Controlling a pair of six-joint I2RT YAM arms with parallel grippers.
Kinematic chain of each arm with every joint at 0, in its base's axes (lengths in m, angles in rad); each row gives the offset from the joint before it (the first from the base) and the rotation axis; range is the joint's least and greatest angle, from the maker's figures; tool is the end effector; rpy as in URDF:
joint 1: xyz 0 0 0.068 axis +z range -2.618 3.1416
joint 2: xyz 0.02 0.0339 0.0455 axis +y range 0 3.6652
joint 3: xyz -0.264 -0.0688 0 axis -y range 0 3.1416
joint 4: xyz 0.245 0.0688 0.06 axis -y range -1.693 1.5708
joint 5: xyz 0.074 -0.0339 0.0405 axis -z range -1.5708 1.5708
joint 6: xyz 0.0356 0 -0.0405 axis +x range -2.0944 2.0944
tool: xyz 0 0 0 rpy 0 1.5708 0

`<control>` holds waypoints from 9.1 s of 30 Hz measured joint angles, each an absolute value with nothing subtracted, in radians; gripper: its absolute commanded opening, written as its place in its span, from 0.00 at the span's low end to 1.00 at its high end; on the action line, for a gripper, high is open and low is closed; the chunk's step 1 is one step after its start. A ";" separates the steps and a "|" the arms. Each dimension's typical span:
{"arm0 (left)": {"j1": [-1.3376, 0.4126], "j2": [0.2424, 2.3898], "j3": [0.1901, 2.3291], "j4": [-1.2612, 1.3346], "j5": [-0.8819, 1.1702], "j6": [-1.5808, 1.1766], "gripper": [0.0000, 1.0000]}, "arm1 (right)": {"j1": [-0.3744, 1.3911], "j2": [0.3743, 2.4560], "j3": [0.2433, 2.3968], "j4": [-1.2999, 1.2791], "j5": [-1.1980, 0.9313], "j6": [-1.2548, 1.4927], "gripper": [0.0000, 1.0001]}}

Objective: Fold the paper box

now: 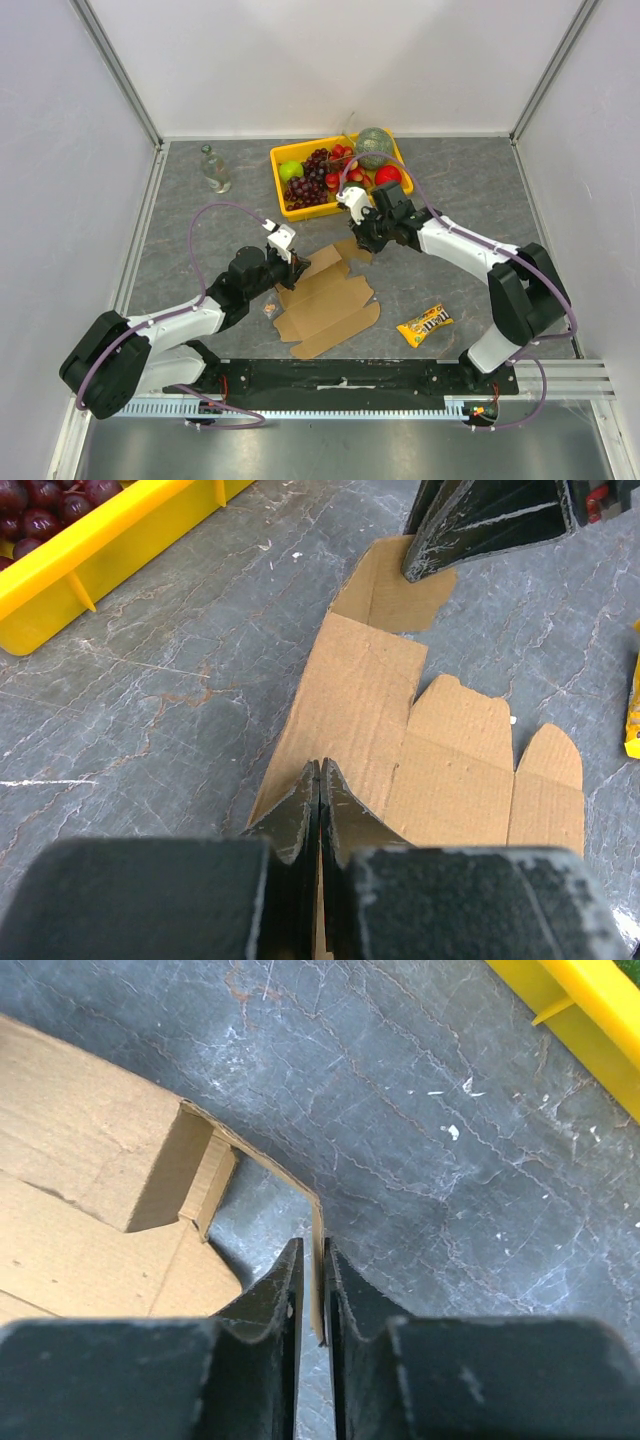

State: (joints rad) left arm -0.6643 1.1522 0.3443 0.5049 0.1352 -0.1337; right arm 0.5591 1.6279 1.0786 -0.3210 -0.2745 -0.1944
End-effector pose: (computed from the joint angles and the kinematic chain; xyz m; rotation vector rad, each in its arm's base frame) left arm 0.1779 -0.1454 0.1865 0.5970 1.8321 -0.6697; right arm 0.2875 0.1913 0.2176 -1.0190 2.2386 0.4964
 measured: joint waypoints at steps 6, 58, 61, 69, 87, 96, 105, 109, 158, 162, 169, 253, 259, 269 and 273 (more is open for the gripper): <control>-0.665 1.155 0.345 0.505 0.135 -0.134 0.02 | 0.559 1.584 1.071 -0.329 -0.294 -0.138 0.09; -0.675 1.176 0.355 0.510 0.142 -0.134 0.02 | 0.640 1.526 1.038 -0.345 -0.206 0.126 0.29; -0.675 1.176 0.355 0.511 0.142 -0.134 0.02 | 0.640 1.518 1.038 -0.350 -0.179 0.159 0.29; -0.675 1.176 0.355 0.511 0.142 -0.134 0.02 | 0.640 1.501 1.038 -0.353 -0.140 0.226 0.29; -0.675 1.178 0.356 0.510 0.142 -0.134 0.02 | 0.649 1.512 1.010 -0.352 -0.138 0.284 0.30; -0.675 1.179 0.358 0.509 0.142 -0.134 0.02 | 0.659 1.527 1.009 -0.345 -0.141 0.302 0.17; -0.675 1.185 0.360 0.508 0.141 -0.134 0.02 | 0.659 1.528 1.008 -0.340 -0.147 0.319 0.02; -0.676 1.185 0.360 0.506 0.142 -0.134 0.02 | 0.659 1.528 1.008 -0.336 -0.162 0.324 0.01; -0.677 1.027 0.274 0.512 0.076 -0.134 0.18 | 0.717 1.534 1.120 -0.443 -0.186 0.270 0.00; -0.677 1.028 0.274 0.512 0.075 -0.135 0.18 | 0.757 1.534 1.120 -0.443 -0.186 0.284 0.00; -0.677 1.029 0.274 0.512 0.075 -0.135 0.14 | 0.803 1.535 1.119 -0.438 -0.181 0.316 0.00; -0.677 1.152 0.327 0.523 0.135 -0.137 0.02 | 0.758 1.522 0.681 0.256 -0.284 0.208 0.54; -0.677 1.154 0.328 0.522 0.138 -0.137 0.02 | 0.764 1.522 0.662 0.292 -0.297 0.208 0.55; -0.677 1.154 0.328 0.522 0.137 -0.137 0.02 | 0.764 1.536 0.644 0.365 -0.311 0.207 0.57; -0.677 1.153 0.328 0.522 0.136 -0.136 0.02 | 0.764 1.559 0.628 0.403 -0.310 0.205 0.59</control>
